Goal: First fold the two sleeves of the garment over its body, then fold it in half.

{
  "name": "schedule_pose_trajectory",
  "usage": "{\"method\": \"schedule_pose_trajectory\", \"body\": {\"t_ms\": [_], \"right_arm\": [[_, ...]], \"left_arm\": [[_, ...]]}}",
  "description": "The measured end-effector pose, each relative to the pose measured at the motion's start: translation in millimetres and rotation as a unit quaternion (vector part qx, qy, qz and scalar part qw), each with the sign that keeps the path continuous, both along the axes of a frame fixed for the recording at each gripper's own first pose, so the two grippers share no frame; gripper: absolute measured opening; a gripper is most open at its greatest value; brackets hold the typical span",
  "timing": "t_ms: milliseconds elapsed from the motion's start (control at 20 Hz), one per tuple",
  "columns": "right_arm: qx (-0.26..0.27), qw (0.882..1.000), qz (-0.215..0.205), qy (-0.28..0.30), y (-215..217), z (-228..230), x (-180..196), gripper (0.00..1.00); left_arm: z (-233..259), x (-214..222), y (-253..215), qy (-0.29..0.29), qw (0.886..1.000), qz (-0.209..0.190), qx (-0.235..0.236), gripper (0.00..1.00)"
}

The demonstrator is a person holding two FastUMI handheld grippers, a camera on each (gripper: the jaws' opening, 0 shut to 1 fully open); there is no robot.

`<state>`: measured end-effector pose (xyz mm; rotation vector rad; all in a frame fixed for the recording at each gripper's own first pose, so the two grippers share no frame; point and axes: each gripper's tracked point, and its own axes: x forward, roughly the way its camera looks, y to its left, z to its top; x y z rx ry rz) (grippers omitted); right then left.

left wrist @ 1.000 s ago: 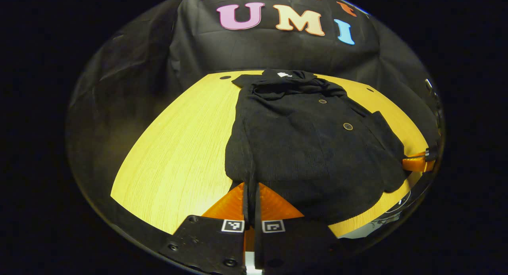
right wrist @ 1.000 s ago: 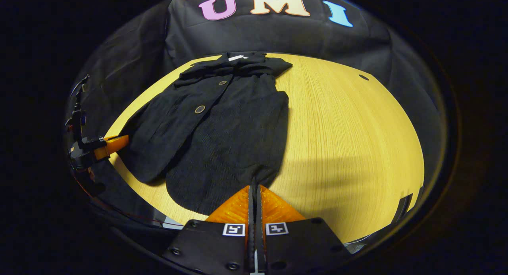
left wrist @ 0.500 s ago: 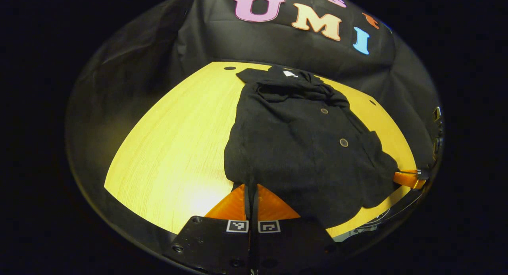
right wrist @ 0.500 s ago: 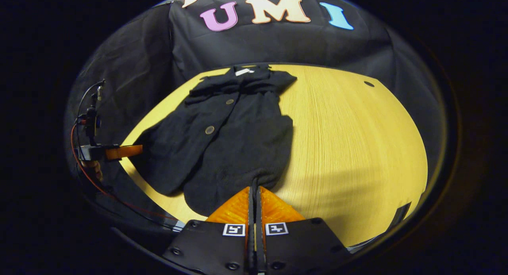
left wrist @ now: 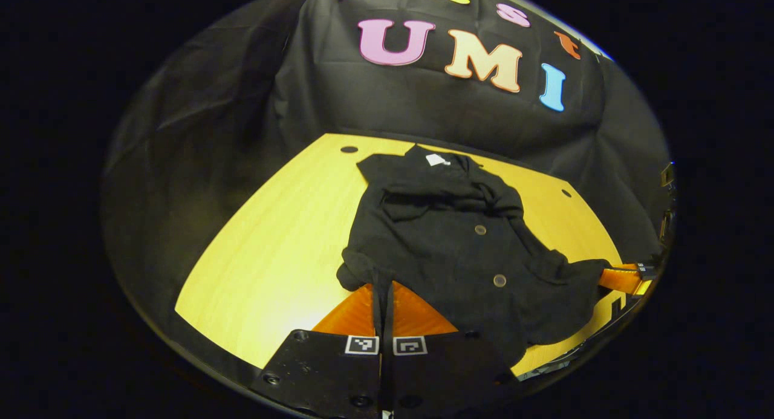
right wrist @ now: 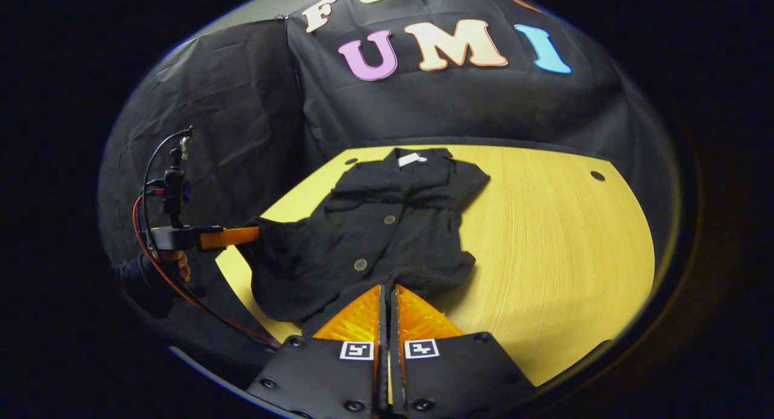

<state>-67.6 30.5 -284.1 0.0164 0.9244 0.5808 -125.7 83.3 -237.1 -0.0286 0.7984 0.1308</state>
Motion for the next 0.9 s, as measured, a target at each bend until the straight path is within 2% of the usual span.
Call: {"method": "schedule_pose_trajectory", "body": {"t_ms": [50, 100, 300, 350, 400, 900], "right_arm": [[0.005, 1.000, -0.002, -0.007, 4.7, 5.8, 11.1, 0.02], [0.009, 1.000, -0.006, -0.012, 7.9, 10.7, 20.4, 0.05], [0.019, 0.999, -0.033, -0.032, 21.0, 27.6, 59.1, 0.04], [0.022, 0.998, -0.040, -0.038, 23.8, 29.7, 69.9, 0.01], [0.022, 0.998, -0.046, -0.043, 27.4, 33.0, 79.5, 0.04], [0.020, 0.993, -0.079, -0.080, 42.9, 55.0, 157.6, 0.05]], "left_arm": [[5.9, 11.0, 1.9, -0.008, 1.000, -0.004, 0.003, 0.00], [9.9, 21.6, 2.4, -0.012, 1.000, -0.009, 0.001, 0.00], [21.9, 56.4, 2.1, -0.023, 0.999, -0.032, -0.005, 0.00], [21.1, 64.8, 2.4, -0.024, 0.999, -0.037, -0.008, 0.00], [21.2, 74.0, 4.8, -0.025, 0.999, -0.039, -0.009, 0.00], [39.3, 156.7, 24.7, -0.063, 0.996, -0.057, -0.011, 0.00]]}}
